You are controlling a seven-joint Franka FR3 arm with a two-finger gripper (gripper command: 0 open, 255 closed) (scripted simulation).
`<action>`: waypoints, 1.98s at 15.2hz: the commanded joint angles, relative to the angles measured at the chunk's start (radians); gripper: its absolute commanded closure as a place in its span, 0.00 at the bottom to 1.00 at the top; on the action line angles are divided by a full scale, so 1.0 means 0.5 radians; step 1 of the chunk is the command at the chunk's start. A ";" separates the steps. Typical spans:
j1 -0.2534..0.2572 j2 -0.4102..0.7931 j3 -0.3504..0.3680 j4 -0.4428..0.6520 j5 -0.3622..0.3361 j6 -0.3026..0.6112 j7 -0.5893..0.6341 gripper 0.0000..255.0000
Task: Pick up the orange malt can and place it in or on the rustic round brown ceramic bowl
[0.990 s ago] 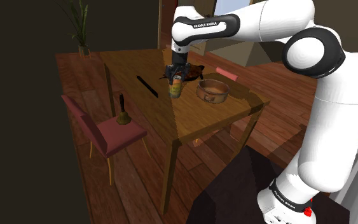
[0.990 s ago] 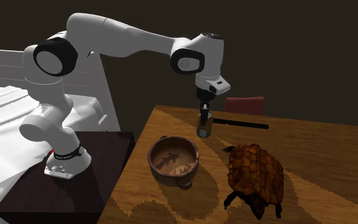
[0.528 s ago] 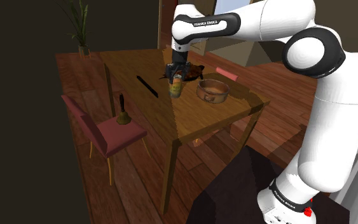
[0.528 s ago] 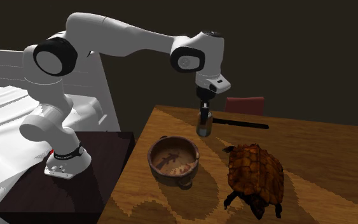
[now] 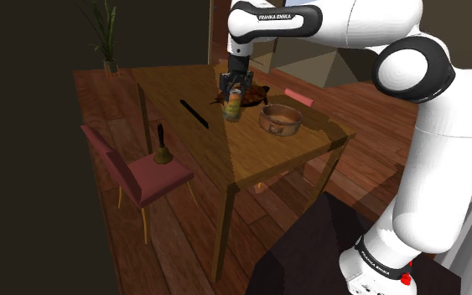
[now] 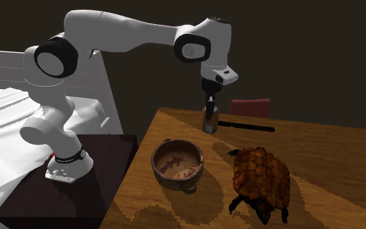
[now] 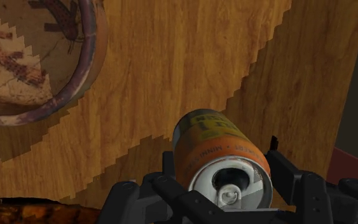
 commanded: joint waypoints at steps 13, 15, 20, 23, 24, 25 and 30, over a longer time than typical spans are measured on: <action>0.005 0.100 0.002 0.537 -0.001 -0.436 0.000 1.00; 0.006 0.130 0.002 0.639 -0.002 -0.508 -0.001 1.00; -0.019 0.121 -0.008 0.731 0.002 -0.609 -0.035 1.00; -0.097 -0.074 -0.039 0.473 0.012 -0.545 -0.141 1.00; -0.122 -0.130 -0.052 0.403 0.015 -0.531 -0.178 1.00; -0.146 -0.183 -0.065 0.339 0.018 -0.519 -0.215 1.00; -0.264 -0.403 -0.144 0.091 0.024 -0.490 -0.410 1.00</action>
